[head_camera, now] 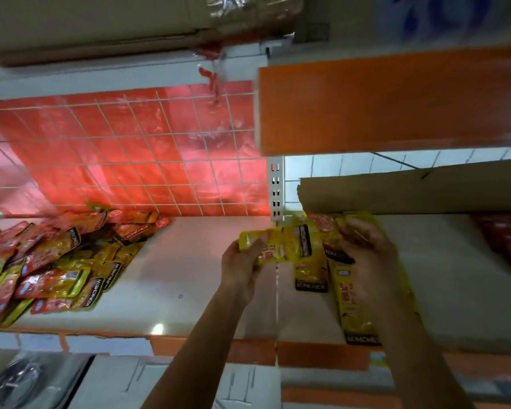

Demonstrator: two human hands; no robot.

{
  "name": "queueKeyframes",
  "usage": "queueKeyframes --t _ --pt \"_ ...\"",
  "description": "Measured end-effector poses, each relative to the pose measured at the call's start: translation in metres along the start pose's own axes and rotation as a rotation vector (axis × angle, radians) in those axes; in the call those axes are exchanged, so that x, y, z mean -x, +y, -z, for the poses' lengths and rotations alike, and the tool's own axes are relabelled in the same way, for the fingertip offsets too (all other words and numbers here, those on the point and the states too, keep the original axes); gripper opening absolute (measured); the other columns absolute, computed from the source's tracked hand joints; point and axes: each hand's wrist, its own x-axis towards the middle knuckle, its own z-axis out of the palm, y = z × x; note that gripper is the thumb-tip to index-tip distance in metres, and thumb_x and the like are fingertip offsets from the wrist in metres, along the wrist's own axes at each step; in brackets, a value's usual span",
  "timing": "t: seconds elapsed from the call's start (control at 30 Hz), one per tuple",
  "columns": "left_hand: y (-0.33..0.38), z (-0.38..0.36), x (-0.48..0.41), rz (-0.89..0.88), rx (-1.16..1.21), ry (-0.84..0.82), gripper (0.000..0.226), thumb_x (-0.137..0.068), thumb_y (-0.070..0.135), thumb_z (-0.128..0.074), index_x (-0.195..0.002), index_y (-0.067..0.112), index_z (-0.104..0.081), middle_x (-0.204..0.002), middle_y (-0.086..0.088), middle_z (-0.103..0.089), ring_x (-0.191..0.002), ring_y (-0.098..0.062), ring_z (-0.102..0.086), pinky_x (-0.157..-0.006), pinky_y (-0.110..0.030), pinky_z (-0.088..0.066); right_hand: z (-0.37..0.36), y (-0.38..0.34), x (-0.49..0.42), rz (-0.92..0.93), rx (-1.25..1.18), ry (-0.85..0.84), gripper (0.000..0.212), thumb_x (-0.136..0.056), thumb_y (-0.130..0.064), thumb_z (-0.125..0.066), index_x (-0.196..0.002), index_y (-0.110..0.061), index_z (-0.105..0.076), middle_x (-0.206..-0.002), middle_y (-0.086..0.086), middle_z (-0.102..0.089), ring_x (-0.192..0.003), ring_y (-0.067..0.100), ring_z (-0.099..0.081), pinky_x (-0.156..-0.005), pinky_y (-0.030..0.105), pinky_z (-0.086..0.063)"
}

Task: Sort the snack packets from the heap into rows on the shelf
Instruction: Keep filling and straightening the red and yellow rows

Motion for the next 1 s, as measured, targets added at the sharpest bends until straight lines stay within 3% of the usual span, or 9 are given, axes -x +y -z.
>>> queueKeyframes --t 0.07,0.17,0.37,0.5,0.57,0.63,0.73,0.87,1.0 --pt "-0.011 -0.014 0.005 0.014 0.014 0.026 0.006 -0.082 0.013 -0.071 -0.082 0.014 -0.066 -0.066 0.002 -0.067 -0.056 -0.008 -0.059 -0.044 -0.016 -0.041 0.024 -0.006 -0.004 -0.015 -0.025 0.017 0.045 -0.077 0.014 -0.062 -0.096 -0.025 -0.071 -0.104 0.005 -0.071 -0.105 0.021 -0.065 -0.085 0.042 -0.053" --pt "-0.026 -0.032 0.012 0.044 0.083 0.044 0.005 -0.083 0.012 -0.07 -0.083 0.013 -0.066 -0.064 0.001 -0.068 -0.053 -0.008 -0.063 -0.044 -0.017 -0.046 0.054 -0.012 -0.006 -0.036 -0.063 0.044 0.046 -0.077 0.016 -0.061 -0.087 -0.027 -0.072 -0.099 0.003 -0.072 -0.106 0.024 -0.065 -0.077 0.033 -0.056" --pt "-0.045 -0.048 0.023 0.07 0.017 0.048 0.012 -0.091 0.01 -0.059 -0.1 0.005 -0.066 -0.081 -0.014 -0.071 -0.069 -0.028 -0.069 -0.064 -0.041 -0.058 0.1 -0.015 0.0 -0.06 -0.041 0.008 0.048 -0.076 0.015 -0.062 -0.087 -0.031 -0.074 -0.092 -0.001 -0.074 -0.101 0.028 -0.066 -0.091 0.051 -0.051" --pt "-0.053 -0.053 0.026 0.038 -0.271 0.11 0.023 -0.083 -0.003 -0.052 -0.103 0.002 -0.061 -0.082 -0.017 -0.066 -0.064 -0.028 -0.066 -0.057 -0.037 -0.056 0.113 -0.013 0.008 -0.089 -0.033 -0.04 0.057 -0.077 0.018 -0.059 -0.086 -0.036 -0.074 -0.089 -0.003 -0.073 -0.102 0.024 -0.065 -0.083 0.039 -0.053" --pt "-0.057 -0.053 0.025 -0.075 -0.475 0.142 0.022 -0.079 0.006 -0.062 -0.101 0.007 -0.064 -0.089 -0.015 -0.068 -0.072 -0.029 -0.066 -0.065 -0.042 -0.058 0.116 -0.013 0.012 -0.102 -0.03 -0.067 0.058 -0.076 0.018 -0.059 -0.087 -0.037 -0.074 -0.089 -0.005 -0.073 -0.101 0.02 -0.066 -0.08 0.033 -0.053" --pt "-0.059 -0.055 0.025 -0.148 -0.649 0.173 0.027 -0.077 0.016 -0.069 -0.104 0.014 -0.066 -0.09 -0.008 -0.071 -0.078 -0.028 -0.068 -0.074 -0.045 -0.058 0.116 -0.012 0.014 -0.095 -0.019 -0.061 0.058 -0.076 0.019 -0.059 -0.088 -0.036 -0.074 -0.089 -0.004 -0.074 -0.099 0.018 -0.066 -0.083 0.036 -0.052" --pt "-0.063 -0.057 0.022 -0.253 -0.913 0.224 0.028 -0.083 0.024 -0.068 -0.111 0.021 -0.064 -0.089 0.003 -0.07 -0.08 -0.019 -0.066 -0.076 -0.033 -0.055 0.115 -0.014 0.017 -0.073 0.025 -0.059 0.052 -0.078 0.017 -0.06 -0.092 -0.031 -0.073 -0.092 -0.002 -0.073 -0.098 0.019 -0.067 -0.082 0.035 -0.054" --pt "-0.067 -0.059 0.019 -0.413 -1.05 0.219 0.022 -0.085 0.024 -0.067 -0.107 0.023 -0.069 -0.085 0.004 -0.069 -0.075 -0.014 -0.06 -0.065 -0.021 -0.043 0.113 -0.017 0.017 -0.052 0.048 -0.063 0.048 -0.08 0.016 -0.059 -0.098 -0.026 -0.07 -0.097 0.003 -0.072 -0.097 0.021 -0.067 -0.07 0.022 -0.054" --pt "-0.067 -0.063 0.016 -0.467 -1.159 0.212 0.021 -0.087 0.024 -0.064 -0.106 0.017 -0.069 -0.086 -0.008 -0.067 -0.083 -0.025 -0.061 -0.072 -0.031 -0.047 0.106 -0.014 0.016 -0.043 0.078 -0.056 0.05 -0.079 0.017 -0.058 -0.097 -0.028 -0.069 -0.096 -0.001 -0.073 -0.099 0.018 -0.068 -0.072 0.019 -0.054"
